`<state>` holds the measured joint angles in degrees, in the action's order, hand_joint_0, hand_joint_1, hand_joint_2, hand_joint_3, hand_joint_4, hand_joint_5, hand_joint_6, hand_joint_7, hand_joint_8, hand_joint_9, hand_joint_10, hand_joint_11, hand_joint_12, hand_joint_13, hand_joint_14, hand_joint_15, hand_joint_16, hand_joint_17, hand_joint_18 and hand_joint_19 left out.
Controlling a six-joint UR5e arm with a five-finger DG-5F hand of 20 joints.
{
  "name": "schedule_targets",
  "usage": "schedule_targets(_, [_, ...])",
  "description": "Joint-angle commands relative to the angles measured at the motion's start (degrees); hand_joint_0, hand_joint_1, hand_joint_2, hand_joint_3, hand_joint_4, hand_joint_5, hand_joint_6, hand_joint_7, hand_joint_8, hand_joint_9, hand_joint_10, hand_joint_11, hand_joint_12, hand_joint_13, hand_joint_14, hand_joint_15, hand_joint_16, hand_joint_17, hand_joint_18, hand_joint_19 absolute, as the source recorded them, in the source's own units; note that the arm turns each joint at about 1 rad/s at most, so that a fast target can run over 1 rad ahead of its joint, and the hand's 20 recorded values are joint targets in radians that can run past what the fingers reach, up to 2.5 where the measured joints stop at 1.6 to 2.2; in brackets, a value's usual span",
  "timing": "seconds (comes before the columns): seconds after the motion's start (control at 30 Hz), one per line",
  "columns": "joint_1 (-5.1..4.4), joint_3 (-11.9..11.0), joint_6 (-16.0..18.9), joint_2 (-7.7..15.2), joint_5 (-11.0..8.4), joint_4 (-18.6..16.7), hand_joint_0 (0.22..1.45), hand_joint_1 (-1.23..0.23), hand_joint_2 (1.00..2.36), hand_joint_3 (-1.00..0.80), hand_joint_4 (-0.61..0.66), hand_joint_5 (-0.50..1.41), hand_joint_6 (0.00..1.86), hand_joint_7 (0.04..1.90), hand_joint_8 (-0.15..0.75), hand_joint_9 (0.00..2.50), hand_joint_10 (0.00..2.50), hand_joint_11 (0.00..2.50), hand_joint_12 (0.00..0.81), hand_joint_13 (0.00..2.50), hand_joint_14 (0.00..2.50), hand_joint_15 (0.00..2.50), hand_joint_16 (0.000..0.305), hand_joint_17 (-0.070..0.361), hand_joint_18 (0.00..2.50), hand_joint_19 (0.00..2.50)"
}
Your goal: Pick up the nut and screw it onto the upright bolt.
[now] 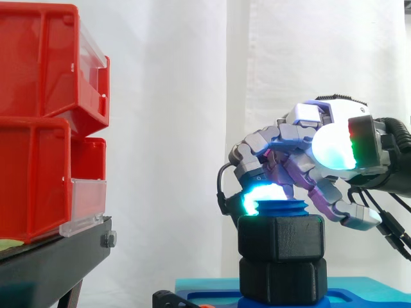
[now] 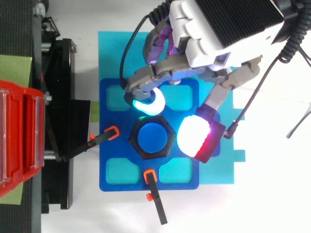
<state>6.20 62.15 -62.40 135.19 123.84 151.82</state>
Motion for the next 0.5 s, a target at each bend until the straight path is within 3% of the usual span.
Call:
schedule_targets(0.0, [0.22, -0.8, 0.0, 0.0, 0.52, 0.3, 0.49, -0.27, 1.0, -0.5, 0.1, 0.08, 0.51, 1.5, 0.331, 2.26, 0.03, 0.71, 0.231, 1.49, 0.01, 0.2, 0.024, 0.053, 0.96, 0.19])
schedule_targets(0.13, [0.92, -3.8, 0.0, 0.0, 2.19, 1.9, 0.48, -0.27, 1.0, -0.5, 0.16, 0.01, 0.51, 1.31, 0.345, 2.03, 0.02, 0.47, 0.246, 1.33, 0.01, 0.18, 0.03, 0.068, 0.82, 0.17])
schedule_targets(0.23, [1.45, -4.7, 0.0, 0.0, 2.81, 1.9, 0.48, -0.27, 1.0, -0.5, 0.24, -0.06, 0.5, 0.99, 0.339, 1.68, 0.01, 0.34, 0.281, 1.14, 0.01, 0.17, 0.039, 0.087, 0.74, 0.2])
schedule_targets(0.3, [1.71, -5.5, 0.0, 0.0, 3.42, 2.0, 0.47, -0.28, 1.0, -0.5, 0.23, -0.1, 0.5, 0.88, 0.313, 1.52, 0.01, 0.27, 0.295, 1.06, 0.01, 0.16, 0.042, 0.095, 0.72, 0.21])
schedule_targets(0.37, [1.89, -5.9, 0.0, 0.0, 3.78, 2.1, 0.47, -0.29, 1.0, -0.5, 0.19, -0.13, 0.5, 0.78, 0.296, 1.26, 0.01, 0.16, 0.323, 0.79, 0.0, 0.07, 0.046, 0.104, 0.59, 0.2])
schedule_targets(0.47, [1.54, -5.9, 0.1, 0.0, 3.78, 2.2, 0.45, -0.3, 1.0, -0.5, 0.16, -0.15, 0.5, 0.67, 0.271, 0.99, 0.0, 0.0, 0.343, 0.54, 0.0, 0.0, 0.048, 0.108, 0.29, 0.08])
